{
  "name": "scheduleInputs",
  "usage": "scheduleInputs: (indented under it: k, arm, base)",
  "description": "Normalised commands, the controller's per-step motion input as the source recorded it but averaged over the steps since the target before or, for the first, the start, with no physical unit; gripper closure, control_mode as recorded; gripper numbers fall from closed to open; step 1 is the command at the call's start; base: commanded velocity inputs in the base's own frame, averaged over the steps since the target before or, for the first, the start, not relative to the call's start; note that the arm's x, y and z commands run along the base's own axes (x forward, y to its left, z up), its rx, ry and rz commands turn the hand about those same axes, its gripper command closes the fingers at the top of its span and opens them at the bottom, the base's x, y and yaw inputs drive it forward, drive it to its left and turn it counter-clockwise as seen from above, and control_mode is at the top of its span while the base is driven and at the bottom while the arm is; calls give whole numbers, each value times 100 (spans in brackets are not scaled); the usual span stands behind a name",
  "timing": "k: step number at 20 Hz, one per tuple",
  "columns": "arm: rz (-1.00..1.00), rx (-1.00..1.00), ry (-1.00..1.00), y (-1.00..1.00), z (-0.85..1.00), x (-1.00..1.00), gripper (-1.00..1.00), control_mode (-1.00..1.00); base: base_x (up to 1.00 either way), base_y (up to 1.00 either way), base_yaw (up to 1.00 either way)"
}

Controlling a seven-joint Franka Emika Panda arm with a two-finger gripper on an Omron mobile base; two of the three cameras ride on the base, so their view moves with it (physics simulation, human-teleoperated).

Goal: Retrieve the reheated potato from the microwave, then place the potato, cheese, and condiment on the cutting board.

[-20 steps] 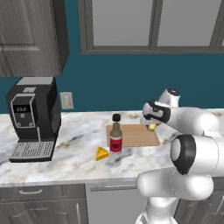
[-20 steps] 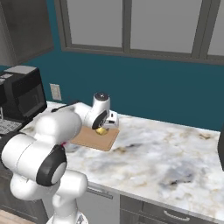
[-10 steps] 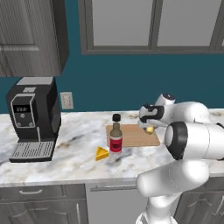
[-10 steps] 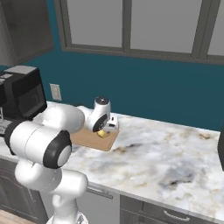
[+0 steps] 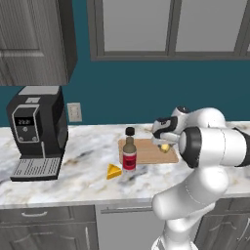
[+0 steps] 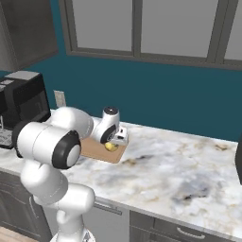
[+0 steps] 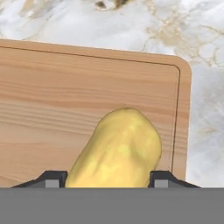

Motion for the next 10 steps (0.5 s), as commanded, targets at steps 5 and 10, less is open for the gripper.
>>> scheduleInputs:
  k: [5,10]
  arm:
    - [0,1,0,3,-25,11,100,-100]
    - [-2,0,0,1,-38,3,-100,-100]
  base:
    - [0,0,0]
    - [0,0,0]
